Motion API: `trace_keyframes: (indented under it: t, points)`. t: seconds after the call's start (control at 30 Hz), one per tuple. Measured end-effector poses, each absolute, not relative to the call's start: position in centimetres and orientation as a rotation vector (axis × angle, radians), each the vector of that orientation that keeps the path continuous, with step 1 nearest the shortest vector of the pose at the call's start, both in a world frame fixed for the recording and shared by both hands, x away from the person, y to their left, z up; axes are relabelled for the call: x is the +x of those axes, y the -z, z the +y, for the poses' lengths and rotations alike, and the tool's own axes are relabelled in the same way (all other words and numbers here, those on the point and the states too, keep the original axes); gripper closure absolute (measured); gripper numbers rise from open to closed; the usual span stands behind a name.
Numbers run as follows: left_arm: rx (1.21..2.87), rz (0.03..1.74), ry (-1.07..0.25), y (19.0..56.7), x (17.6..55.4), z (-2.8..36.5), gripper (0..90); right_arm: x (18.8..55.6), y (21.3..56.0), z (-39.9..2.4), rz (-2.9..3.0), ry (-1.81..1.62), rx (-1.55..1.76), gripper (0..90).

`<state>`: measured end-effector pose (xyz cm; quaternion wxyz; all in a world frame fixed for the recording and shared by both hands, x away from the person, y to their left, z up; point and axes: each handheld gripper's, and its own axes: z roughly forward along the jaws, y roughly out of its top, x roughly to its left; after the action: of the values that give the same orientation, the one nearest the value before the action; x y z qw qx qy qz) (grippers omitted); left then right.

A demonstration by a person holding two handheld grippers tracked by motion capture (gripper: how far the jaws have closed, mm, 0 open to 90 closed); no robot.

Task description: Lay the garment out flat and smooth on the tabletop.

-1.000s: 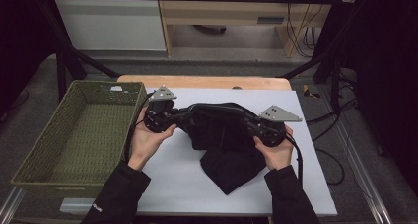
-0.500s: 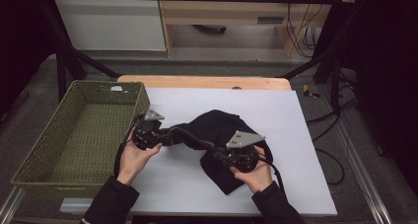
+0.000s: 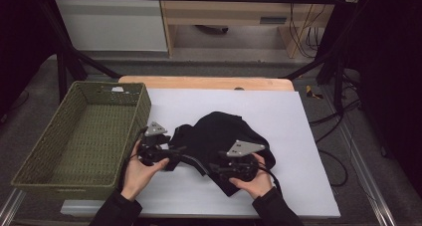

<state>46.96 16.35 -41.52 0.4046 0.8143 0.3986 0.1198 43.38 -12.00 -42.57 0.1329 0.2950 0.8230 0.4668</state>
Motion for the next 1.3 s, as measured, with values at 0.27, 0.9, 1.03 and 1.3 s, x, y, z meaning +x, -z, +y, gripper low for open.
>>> trace_keyframes:
  t: [0.27,0.9,1.03,1.3]
  points:
    - [2.139,0.892,-0.212,43.3,46.2,12.2,26.5,42.4,44.1,-18.5,2.285,-1.233,1.085,27.4]
    - [2.246,0.874,-0.154,44.9,46.8,8.0,72.1,42.2,45.0,-21.0,2.349,-1.138,1.143,84.5]
    - [2.159,0.890,-0.113,42.8,47.1,10.3,75.0,42.3,44.1,-22.4,2.324,-1.105,1.167,85.3]
    - [2.105,0.904,-0.204,40.2,46.5,13.8,77.4,43.4,41.9,-25.2,2.169,-1.031,1.169,85.2]
